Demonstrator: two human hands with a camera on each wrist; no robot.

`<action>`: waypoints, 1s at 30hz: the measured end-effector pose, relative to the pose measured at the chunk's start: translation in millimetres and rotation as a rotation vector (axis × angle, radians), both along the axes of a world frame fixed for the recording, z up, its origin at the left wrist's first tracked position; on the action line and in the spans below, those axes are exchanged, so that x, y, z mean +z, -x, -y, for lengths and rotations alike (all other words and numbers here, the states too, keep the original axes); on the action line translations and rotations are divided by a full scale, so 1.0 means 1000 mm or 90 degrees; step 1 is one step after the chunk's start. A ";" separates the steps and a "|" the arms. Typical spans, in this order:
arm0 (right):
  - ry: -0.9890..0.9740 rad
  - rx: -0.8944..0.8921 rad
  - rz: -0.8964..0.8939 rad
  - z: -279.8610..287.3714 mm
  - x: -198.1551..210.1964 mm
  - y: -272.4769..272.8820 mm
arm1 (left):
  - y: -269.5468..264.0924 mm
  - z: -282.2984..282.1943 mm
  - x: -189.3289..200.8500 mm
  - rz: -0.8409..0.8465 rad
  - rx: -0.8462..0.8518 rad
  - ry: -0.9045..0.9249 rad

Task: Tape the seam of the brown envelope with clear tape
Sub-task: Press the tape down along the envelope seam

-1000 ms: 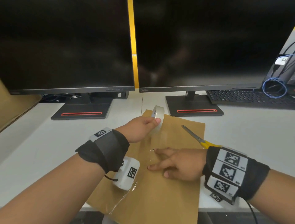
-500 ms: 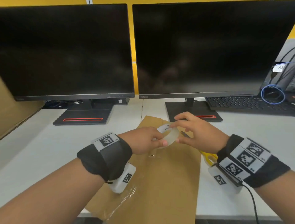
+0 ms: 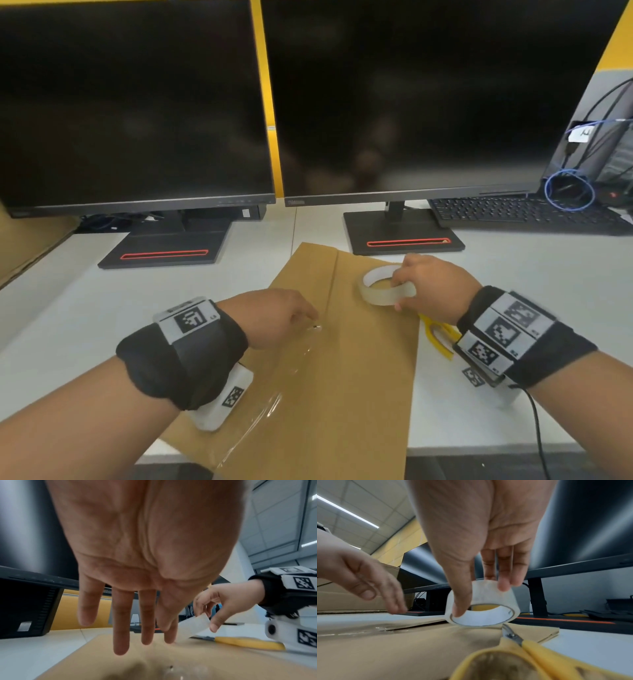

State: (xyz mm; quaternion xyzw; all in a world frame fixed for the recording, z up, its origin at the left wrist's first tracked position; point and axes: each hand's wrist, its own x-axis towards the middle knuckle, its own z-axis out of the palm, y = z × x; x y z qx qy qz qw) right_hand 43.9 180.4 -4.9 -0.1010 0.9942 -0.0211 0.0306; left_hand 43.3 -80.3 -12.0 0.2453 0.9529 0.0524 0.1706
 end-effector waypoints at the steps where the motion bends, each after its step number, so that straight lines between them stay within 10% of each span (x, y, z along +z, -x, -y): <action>1: -0.016 -0.008 0.013 0.001 0.000 0.000 | -0.001 0.004 -0.004 0.014 -0.002 0.017; 13: -0.091 0.298 0.207 0.078 -0.003 -0.038 | -0.027 0.012 -0.020 0.057 -0.104 0.086; 30: -0.157 0.218 0.353 0.103 0.012 -0.033 | -0.048 0.022 -0.010 0.072 -0.169 0.181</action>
